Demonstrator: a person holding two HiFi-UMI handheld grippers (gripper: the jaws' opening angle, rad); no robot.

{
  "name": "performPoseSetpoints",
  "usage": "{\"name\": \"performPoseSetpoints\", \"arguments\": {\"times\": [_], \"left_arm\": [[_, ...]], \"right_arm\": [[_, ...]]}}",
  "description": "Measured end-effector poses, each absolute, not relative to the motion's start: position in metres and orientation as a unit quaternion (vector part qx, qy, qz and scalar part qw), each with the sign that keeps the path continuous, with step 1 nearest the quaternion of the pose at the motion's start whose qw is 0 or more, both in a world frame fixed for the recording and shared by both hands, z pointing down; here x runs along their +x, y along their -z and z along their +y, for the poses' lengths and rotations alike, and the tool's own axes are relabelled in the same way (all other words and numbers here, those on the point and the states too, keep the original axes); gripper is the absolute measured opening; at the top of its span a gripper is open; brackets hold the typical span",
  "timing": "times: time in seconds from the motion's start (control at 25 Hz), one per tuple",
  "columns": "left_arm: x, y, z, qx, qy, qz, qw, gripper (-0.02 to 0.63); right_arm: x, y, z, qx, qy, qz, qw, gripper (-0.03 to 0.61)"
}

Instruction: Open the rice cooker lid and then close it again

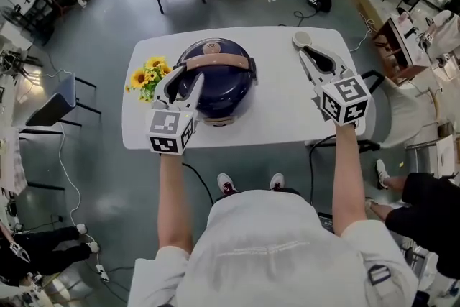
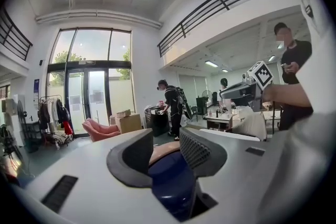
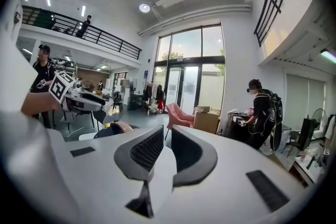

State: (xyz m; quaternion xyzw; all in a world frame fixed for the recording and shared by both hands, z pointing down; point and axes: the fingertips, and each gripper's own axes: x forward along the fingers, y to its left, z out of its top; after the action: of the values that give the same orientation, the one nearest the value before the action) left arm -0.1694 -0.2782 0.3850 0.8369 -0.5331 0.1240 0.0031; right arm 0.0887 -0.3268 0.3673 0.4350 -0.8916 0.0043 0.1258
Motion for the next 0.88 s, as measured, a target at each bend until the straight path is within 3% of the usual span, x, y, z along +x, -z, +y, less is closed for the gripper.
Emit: {"name": "performPoseSetpoints", "arguments": {"times": [0.52, 0.88], "left_arm": [[-0.138, -0.353, -0.277, 0.834, -0.104, -0.541, -0.038, 0.024], [-0.125, -0.339, -0.269, 0.834, -0.105, -0.538, -0.053, 0.015]], "right_arm": [[0.12, -0.341, -0.307, 0.459, 0.032, -0.881, 0.109, 0.025], [0.12, -0.329, -0.296, 0.454, 0.047, -0.883, 0.109, 0.025]]}}
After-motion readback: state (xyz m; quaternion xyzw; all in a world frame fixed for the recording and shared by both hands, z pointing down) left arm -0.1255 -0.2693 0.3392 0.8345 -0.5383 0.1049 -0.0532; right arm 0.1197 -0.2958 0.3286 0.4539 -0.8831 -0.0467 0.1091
